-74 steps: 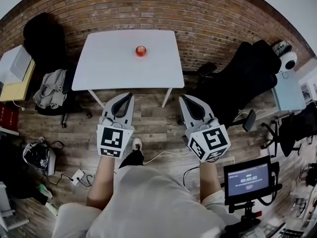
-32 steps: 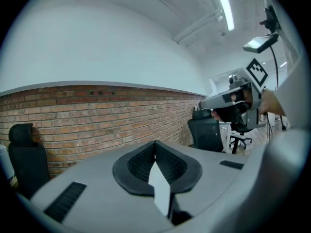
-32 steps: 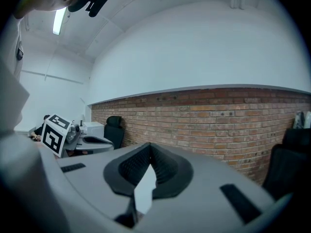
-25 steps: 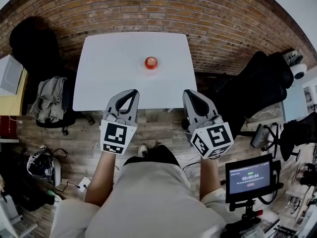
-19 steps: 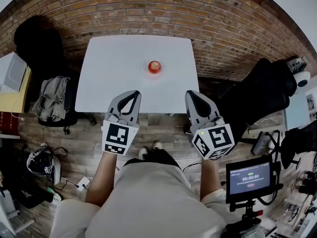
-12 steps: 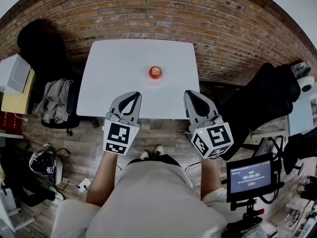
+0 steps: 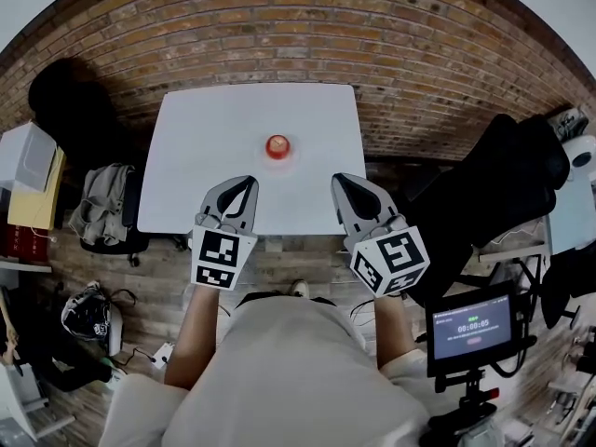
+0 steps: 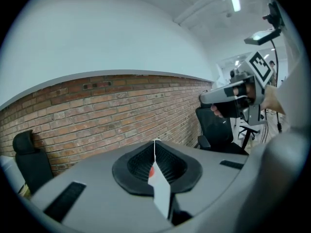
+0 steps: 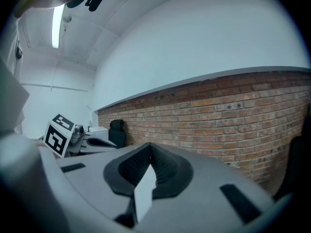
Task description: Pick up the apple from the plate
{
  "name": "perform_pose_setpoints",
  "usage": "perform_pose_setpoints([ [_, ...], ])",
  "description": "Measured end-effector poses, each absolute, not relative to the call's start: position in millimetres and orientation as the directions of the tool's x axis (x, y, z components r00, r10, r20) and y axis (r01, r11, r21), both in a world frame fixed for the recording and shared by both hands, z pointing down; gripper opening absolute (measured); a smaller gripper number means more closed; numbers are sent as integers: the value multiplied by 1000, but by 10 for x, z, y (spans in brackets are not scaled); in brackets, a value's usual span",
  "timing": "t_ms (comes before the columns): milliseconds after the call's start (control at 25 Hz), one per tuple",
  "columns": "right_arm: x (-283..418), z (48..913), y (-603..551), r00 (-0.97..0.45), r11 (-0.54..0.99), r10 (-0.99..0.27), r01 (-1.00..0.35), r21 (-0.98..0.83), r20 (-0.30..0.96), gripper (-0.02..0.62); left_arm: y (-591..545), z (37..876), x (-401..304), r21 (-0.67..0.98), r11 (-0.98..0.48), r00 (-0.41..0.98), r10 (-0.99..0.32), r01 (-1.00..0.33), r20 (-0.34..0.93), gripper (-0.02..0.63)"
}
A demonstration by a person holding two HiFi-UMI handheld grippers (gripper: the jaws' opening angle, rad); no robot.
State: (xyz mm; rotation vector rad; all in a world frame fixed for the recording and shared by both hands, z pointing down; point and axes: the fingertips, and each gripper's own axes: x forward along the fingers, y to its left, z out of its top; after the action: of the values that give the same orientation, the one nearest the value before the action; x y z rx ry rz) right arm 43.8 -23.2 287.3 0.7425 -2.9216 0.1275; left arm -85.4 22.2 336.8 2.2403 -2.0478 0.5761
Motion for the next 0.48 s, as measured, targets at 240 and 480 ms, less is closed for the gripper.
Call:
perform_pose_setpoints([
  [240, 527, 2940, -338, -890, 892, -431, -445, -79, 147, 2, 86, 3510, -655, -242, -161, 61, -926, -957, 373, 8],
  [480, 535, 3051, -484, -901, 902, -405, -422, -96, 153, 2, -62, 3550, -561, -233, -168, 75, -929, -958, 363, 8],
])
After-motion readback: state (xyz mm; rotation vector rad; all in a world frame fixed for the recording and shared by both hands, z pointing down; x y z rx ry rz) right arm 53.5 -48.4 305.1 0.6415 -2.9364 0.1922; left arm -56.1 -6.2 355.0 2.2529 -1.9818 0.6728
